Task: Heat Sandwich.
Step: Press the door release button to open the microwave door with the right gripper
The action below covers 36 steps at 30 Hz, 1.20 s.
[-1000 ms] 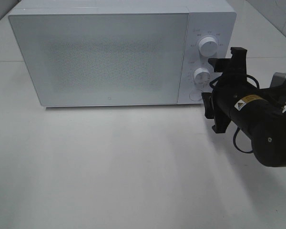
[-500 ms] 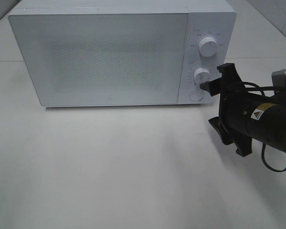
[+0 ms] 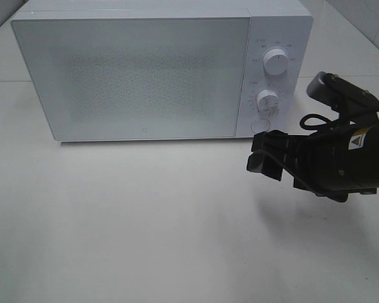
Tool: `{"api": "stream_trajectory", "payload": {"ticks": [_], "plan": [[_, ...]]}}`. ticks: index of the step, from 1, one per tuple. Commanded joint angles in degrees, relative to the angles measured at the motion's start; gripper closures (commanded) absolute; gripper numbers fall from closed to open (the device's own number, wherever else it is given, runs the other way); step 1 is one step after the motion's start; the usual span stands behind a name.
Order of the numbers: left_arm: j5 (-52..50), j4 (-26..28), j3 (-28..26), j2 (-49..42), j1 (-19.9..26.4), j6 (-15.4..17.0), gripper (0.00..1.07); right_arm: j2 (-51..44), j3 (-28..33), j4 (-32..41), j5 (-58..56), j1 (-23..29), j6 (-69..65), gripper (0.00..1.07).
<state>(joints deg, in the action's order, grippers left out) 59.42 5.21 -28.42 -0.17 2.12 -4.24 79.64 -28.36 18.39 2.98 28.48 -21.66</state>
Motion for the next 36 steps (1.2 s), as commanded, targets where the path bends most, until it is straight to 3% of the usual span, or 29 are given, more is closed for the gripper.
{"api": "stream_trajectory", "payload": {"ticks": [1,8,16,26,30,36], "plan": [[-0.5,0.1,0.2,-1.6,0.1,0.3,0.05,-2.0,-3.0,-1.3,-11.0,-0.4,13.8,0.31],[-0.5,0.1,0.2,-1.6,0.1,0.3,0.05,-5.0,-4.7,-10.4,-22.4,-0.4,16.8,0.31],[-0.5,0.1,0.2,-1.6,0.1,0.3,0.05,-15.7,-7.9,-19.8,-39.0,-0.4,16.8,0.31],[-0.5,0.1,0.2,-1.6,0.1,0.3,0.05,-31.2,-8.7,-21.3,-52.9,-0.4,17.9,0.31],[-0.5,0.1,0.2,-1.6,0.1,0.3,0.05,-43.1,-8.7,-21.4,-59.7,-0.4,18.1,0.31],[-0.5,0.1,0.2,-1.6,0.1,0.3,0.05,-50.6,-8.6,-21.1,-64.0,-1.9,18.1,0.31]]}}
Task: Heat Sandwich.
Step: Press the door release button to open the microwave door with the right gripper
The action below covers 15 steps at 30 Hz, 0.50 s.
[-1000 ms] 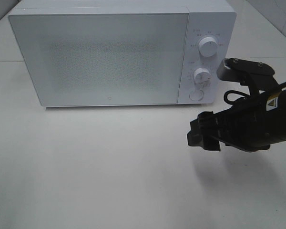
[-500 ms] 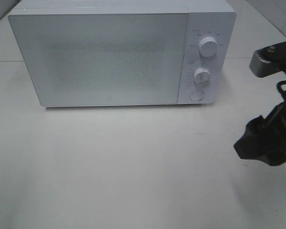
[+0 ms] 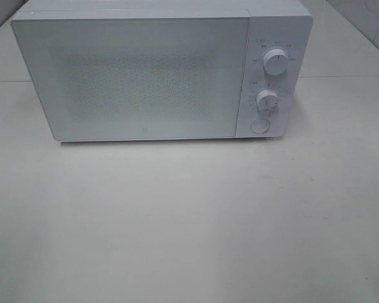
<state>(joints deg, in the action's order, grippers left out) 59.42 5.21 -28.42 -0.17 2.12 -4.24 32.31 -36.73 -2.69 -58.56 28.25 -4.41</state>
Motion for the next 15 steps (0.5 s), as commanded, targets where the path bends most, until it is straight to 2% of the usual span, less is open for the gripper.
{"api": "stream_trajectory", "payload": {"ticks": [1,4,15], "plan": [[-0.5,0.1,0.2,-1.6,0.1,0.3,0.05,-4.6,0.0,-0.1,-2.8,-2.9,0.9,0.31],[-0.5,0.1,0.2,-1.6,0.1,0.3,0.05,-10.1,1.7,-0.1,-3.3,-7.8,1.9,0.31],[-0.5,0.1,0.2,-1.6,0.1,0.3,0.05,-23.8,7.0,-0.1,-1.4,-15.4,1.8,0.31]]}}
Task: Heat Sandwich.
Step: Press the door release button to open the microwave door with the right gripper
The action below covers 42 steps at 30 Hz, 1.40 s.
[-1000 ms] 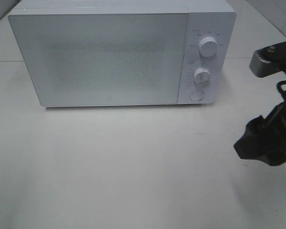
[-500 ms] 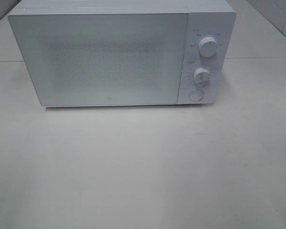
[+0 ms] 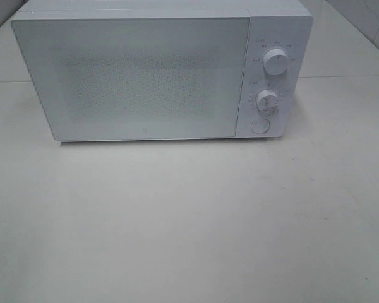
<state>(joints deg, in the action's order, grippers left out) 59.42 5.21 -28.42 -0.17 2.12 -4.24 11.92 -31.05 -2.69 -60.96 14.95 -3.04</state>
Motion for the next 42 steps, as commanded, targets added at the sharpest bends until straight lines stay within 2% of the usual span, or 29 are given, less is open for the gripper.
{"api": "stream_trajectory", "payload": {"ticks": [1,12,25,33,42], "plan": [[-0.5,0.1,0.2,-1.6,0.1,0.3,0.05,-4.6,1.9,-0.1,1.3,-2.8,0.4,0.31],[-0.5,0.1,0.2,-1.6,0.1,0.3,0.05,-13.7,2.1,-0.1,1.6,-8.6,0.9,0.31],[-0.5,0.1,0.2,-1.6,0.1,0.3,0.05,-13.7,2.1,-0.1,1.7,-8.8,1.0,0.31],[-0.5,0.1,0.2,-1.6,0.1,0.3,0.05,-9.3,-0.1,-0.1,4.9,-8.8,1.0,0.31],[-0.5,0.1,0.2,-1.6,0.1,0.3,0.05,-0.1,-0.2,-0.1,15.6,-8.8,-0.2,0.31]]}}
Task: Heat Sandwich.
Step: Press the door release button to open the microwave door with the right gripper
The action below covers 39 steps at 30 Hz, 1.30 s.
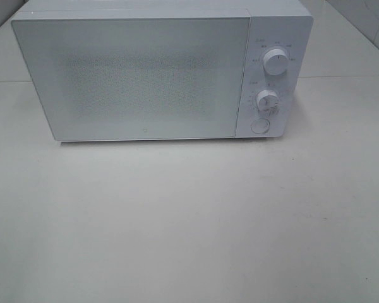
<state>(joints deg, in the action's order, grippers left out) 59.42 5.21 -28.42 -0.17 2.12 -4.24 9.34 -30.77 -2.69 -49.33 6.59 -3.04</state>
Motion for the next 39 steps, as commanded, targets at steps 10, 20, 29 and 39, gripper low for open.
{"api": "stream_trajectory", "payload": {"ticks": [10,20,29,39], "plan": [[-0.5,0.1,0.2,-1.6,0.1,0.3,0.05,15.6,-0.5,0.1,17.5,-0.4,-0.2,0.27],[-0.5,0.1,0.2,-1.6,0.1,0.3,0.05,29.2,-0.5,0.1,29.2,-0.4,-0.2,0.28],[-0.5,0.1,0.2,-1.6,0.1,0.3,0.05,41.1,-0.5,0.1,42.2,-0.4,-1.5,0.29],[-0.5,0.1,0.2,-1.6,0.1,0.3,0.05,52.6,-0.1,-0.1,57.9,-0.4,-2.7,0.29]]}}
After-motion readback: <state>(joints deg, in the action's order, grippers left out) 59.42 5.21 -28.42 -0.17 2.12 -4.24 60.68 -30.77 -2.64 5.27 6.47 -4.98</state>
